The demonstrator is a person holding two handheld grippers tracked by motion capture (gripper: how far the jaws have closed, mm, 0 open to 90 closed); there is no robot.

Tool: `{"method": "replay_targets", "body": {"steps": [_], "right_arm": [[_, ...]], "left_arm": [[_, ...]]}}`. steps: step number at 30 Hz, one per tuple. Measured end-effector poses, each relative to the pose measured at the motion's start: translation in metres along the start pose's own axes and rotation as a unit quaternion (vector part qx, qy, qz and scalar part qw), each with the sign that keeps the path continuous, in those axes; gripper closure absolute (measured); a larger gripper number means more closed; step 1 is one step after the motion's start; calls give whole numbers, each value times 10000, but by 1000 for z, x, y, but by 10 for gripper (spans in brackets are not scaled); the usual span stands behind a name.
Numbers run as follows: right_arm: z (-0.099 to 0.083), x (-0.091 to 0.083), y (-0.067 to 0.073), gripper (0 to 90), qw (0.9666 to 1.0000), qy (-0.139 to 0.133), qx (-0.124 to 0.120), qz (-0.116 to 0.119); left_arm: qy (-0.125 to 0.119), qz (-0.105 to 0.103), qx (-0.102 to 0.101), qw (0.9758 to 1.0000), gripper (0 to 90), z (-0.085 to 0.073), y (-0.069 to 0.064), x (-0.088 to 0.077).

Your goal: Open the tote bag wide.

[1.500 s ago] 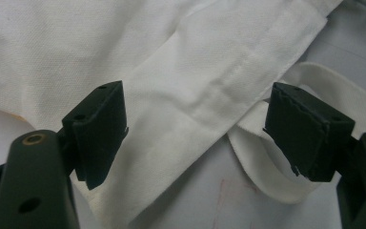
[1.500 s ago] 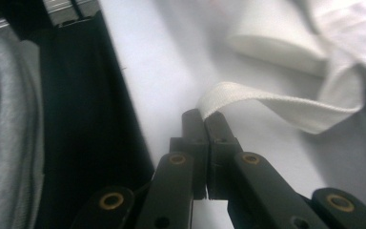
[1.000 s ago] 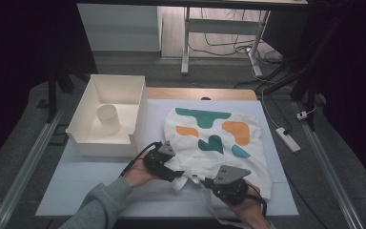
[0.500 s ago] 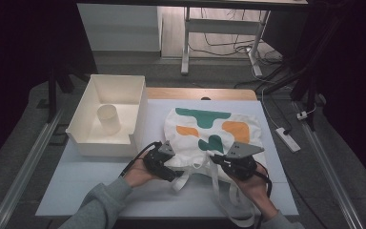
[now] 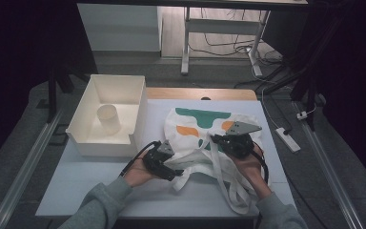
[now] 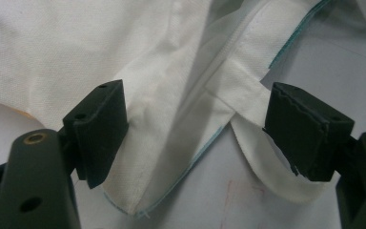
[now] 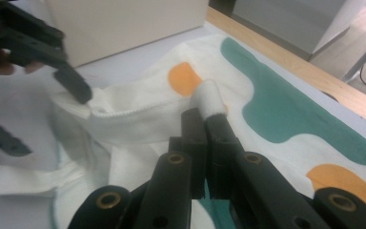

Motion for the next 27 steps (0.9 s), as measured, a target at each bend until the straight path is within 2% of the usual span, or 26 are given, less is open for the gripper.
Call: {"method": "replay_targets", "body": {"steps": [7, 12, 15, 16, 18, 20, 21, 24, 27], "right_arm": [[-12, 14, -21, 867, 9995, 50, 318, -24], [-30, 28, -30, 837, 9980, 339, 537, 44], [-44, 40, -30, 768, 9954, 645, 690, 182], [-48, 42, -31, 750, 9946, 740, 706, 152], [-51, 43, -31, 650, 9937, 823, 751, 110], [-43, 35, -30, 600, 9936, 576, 966, 131], [-36, 28, -30, 580, 9943, 436, 967, 81], [-18, 5, -27, 523, 9966, 147, 808, -91], [-11, -17, -23, 456, 9967, 105, 752, -273]], "left_arm": [[-83, 66, -61, 9999, 230, 1, 2, 0], [-182, 124, -110, 9997, 232, 3, 4, -1], [-194, 164, -160, 9995, 230, 3, 6, 0], [-185, 173, -157, 9996, 227, 3, 7, -1], [-207, 203, -183, 9994, 226, 3, 8, -2], [-238, 237, -172, 9993, 225, 3, 9, -4], [-246, 250, -160, 9993, 226, 3, 9, -5], [-294, 249, -180, 9991, 226, 4, 9, -6], [-313, 266, -155, 9990, 226, 4, 10, -8]]}}
Point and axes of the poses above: each handheld gripper's, and its own axes: x roughly forward along the jaws, z roughly out of its top, y roughly to its left, the point moved 9 cm from there along x, roughly forward along the jaws, and after that the axes turned 12 degrees about -x, right-handed, at the moved point
